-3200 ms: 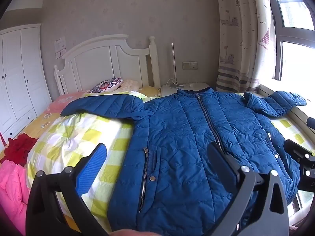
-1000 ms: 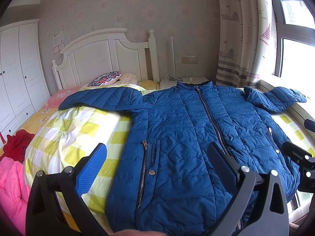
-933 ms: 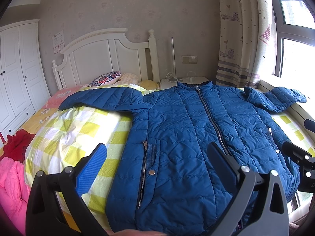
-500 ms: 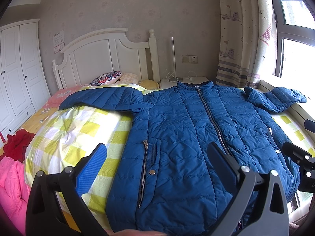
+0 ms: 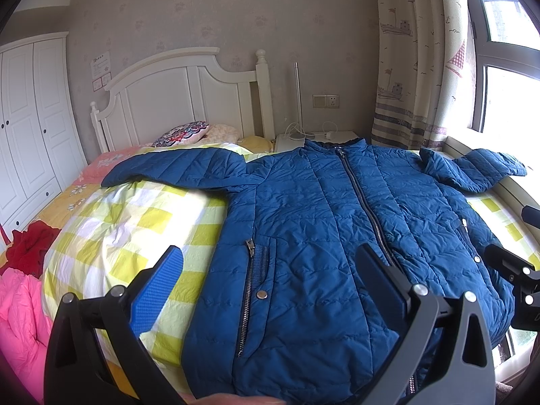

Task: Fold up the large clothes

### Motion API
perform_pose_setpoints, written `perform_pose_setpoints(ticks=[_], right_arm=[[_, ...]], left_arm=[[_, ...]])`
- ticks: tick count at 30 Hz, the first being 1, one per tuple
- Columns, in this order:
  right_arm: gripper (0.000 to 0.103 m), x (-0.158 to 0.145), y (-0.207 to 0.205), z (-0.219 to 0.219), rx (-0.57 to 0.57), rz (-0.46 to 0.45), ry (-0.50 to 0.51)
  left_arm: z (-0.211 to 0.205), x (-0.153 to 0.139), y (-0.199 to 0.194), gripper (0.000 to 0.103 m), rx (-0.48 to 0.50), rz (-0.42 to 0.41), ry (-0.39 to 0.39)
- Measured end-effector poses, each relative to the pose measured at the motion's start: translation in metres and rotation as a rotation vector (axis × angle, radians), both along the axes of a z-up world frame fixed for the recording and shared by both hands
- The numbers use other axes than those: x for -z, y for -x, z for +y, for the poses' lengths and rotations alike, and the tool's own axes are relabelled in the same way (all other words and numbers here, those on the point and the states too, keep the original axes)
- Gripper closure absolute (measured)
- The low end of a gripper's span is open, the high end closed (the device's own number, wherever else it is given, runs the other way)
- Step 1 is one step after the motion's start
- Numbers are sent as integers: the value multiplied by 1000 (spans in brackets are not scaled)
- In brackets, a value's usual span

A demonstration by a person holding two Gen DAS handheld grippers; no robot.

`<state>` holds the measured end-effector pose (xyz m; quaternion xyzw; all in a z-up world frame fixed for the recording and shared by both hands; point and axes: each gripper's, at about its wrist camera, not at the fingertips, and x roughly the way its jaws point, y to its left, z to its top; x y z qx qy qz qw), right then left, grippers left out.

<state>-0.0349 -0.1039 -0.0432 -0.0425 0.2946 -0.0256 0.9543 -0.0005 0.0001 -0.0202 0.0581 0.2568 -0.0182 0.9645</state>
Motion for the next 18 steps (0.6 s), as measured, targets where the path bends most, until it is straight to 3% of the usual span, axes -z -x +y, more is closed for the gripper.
perform_pose_setpoints(ticks=[18], right_arm=[[4,4,-6,-4,-3,32,-16]], left_arm=[[7,6,1,2,-1,25,-5]])
